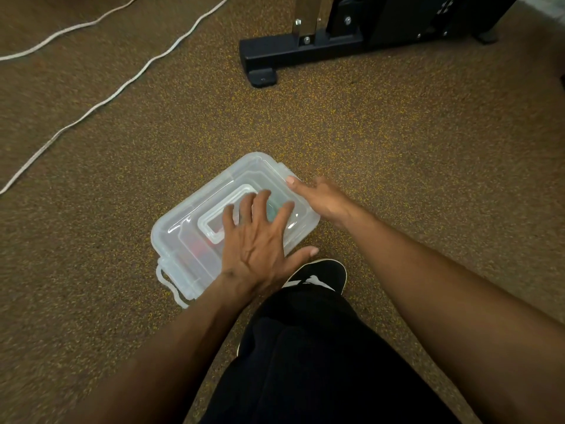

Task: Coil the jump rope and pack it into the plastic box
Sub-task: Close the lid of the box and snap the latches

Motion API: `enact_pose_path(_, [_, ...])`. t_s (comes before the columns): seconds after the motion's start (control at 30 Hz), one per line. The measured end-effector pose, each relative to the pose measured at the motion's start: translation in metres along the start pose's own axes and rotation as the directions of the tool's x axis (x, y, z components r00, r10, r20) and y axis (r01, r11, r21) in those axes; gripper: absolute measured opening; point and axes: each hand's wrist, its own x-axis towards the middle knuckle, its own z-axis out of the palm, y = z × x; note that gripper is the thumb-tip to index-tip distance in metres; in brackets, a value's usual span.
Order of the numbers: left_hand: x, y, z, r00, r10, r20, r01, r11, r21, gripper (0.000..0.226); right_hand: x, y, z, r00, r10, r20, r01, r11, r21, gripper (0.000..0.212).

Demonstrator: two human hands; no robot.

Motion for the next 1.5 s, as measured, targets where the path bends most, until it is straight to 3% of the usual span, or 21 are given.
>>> enact_pose_path(0.1, [0.015, -0.008, 0.007, 0.987, -0.011, 0.161, 0.008, 1.000, 0.017, 0.118, 0.000, 0.003, 0.000, 0.991, 0.037, 0.132, -0.064, 0.976, 0.207, 0.070])
enact_pose_path(0.17, [0.018, -0.010, 0.013, 0.978, -0.005, 0.208, -0.001, 1.000, 0.031, 0.119, 0.004, 0.004, 0.000, 0.996, 0.027, 0.084, -0.047, 0.966, 0.256, 0.065])
enact_pose_path(0.2, [0.018, -0.010, 0.015, 0.977, -0.005, 0.212, -0.002, 0.999, 0.034, 0.118, 0.007, 0.005, 0.000, 1.000, 0.006, 0.012, -0.008, 0.975, 0.220, 0.073])
enact_pose_path(0.27, [0.017, -0.010, 0.016, 0.977, -0.011, 0.211, 0.000, 0.999, 0.049, 0.115, 0.005, 0.001, 0.000, 0.981, -0.118, -0.154, 0.112, 0.993, -0.045, 0.080])
enact_pose_path(0.33, [0.017, -0.010, 0.017, 0.979, -0.015, 0.206, 0.003, 0.998, 0.057, 0.114, -0.002, 0.002, 0.005, 0.929, -0.287, -0.235, 0.208, 0.928, -0.309, 0.061])
enact_pose_path(0.37, [0.017, -0.010, 0.017, 0.980, -0.015, 0.200, 0.004, 0.998, 0.055, 0.114, -0.006, 0.003, 0.007, 0.913, -0.330, -0.238, 0.232, 0.904, -0.359, 0.056])
enact_pose_path(0.6, [0.017, -0.009, 0.018, 0.980, -0.019, 0.198, 0.011, 0.999, 0.043, 0.114, -0.004, 0.011, 0.007, 0.929, -0.320, -0.187, 0.265, 0.927, -0.266, 0.052])
enact_pose_path(1.1, [0.017, -0.008, 0.019, 0.982, -0.024, 0.189, 0.017, 0.999, 0.042, 0.113, -0.012, 0.003, 0.013, 0.877, -0.409, -0.254, 0.267, 0.851, -0.452, 0.033])
enact_pose_path(1.4, [0.016, -0.009, 0.016, 0.979, -0.021, 0.203, 0.019, 1.000, 0.013, 0.119, -0.036, 0.007, 0.010, 0.907, -0.399, -0.136, 0.308, 0.848, -0.431, 0.054])
enact_pose_path(1.47, [0.015, -0.012, 0.011, 0.977, -0.007, 0.213, 0.026, 0.996, -0.088, 0.120, -0.048, 0.011, 0.014, 0.896, -0.438, -0.076, 0.349, 0.799, -0.489, 0.057])
enact_pose_path(1.5, [0.013, -0.016, 0.006, 0.979, 0.003, 0.205, 0.044, 0.974, -0.224, 0.117, -0.054, 0.014, 0.016, 0.879, -0.474, -0.058, 0.373, 0.757, -0.537, 0.056])
